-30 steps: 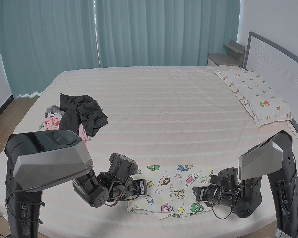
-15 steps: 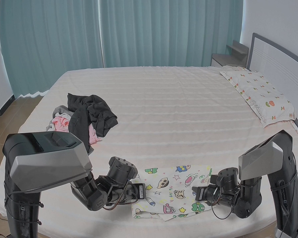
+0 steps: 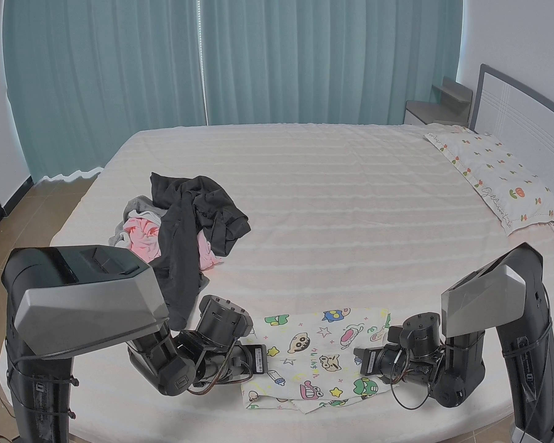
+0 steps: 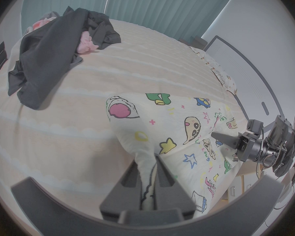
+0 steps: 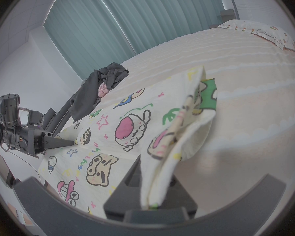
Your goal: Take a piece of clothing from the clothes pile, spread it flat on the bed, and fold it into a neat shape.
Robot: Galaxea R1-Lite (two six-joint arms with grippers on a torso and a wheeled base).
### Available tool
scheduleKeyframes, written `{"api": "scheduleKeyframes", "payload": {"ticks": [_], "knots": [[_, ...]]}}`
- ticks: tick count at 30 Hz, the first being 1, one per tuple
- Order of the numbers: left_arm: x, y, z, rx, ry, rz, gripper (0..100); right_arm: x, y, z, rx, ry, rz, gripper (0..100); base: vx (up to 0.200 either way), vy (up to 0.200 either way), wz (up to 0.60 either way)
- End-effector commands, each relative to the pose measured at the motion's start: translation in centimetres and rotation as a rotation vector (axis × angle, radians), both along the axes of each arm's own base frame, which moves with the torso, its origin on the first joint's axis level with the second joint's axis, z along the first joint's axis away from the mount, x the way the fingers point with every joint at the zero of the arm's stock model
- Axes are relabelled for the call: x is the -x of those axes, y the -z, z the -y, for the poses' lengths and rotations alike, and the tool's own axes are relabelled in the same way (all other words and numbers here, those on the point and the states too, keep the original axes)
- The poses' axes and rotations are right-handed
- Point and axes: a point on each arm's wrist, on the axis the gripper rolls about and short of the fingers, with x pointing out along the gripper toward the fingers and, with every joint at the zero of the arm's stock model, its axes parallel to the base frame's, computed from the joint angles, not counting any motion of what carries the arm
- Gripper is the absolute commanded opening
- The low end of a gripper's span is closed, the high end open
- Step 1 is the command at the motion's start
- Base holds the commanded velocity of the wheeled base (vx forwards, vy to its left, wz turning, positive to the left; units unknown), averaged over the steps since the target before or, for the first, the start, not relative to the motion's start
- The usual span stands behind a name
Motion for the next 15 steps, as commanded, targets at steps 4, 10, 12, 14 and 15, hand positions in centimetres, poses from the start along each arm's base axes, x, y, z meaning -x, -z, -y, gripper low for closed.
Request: {"api": "scheduleKeyframes", "payload": {"ticks": [4, 10, 12, 14, 15], "knots": [[0.23, 0.34, -0.17, -0.009, -0.002, -0.010, 0, 0.05, 0.01, 0.00, 0.000, -0.001, -0.001, 0, 0.000, 0.200, 0.00], [0.49, 0.58, -0.40, -0.015, -0.003, -0.023, 0, 0.08, 0.02, 0.01, 0.001, -0.001, -0.003, 0, 0.000, 0.000, 0.00], [0.60, 0.88, -0.42, -0.021, -0.002, -0.031, 0, 0.13, 0.01, -0.02, 0.001, -0.003, -0.003, 0, 0.000, 0.000, 0.00], [0.64, 1.07, -0.51, -0.024, -0.004, -0.037, 0, 0.16, 0.02, 0.00, 0.002, -0.003, -0.004, 0, 0.000, 0.000, 0.00], [0.64, 1.20, -0.51, -0.025, -0.004, -0.038, 0, 0.23, 0.04, 0.04, 0.003, -0.003, -0.007, 0, 0.000, 0.000, 0.00]]}}
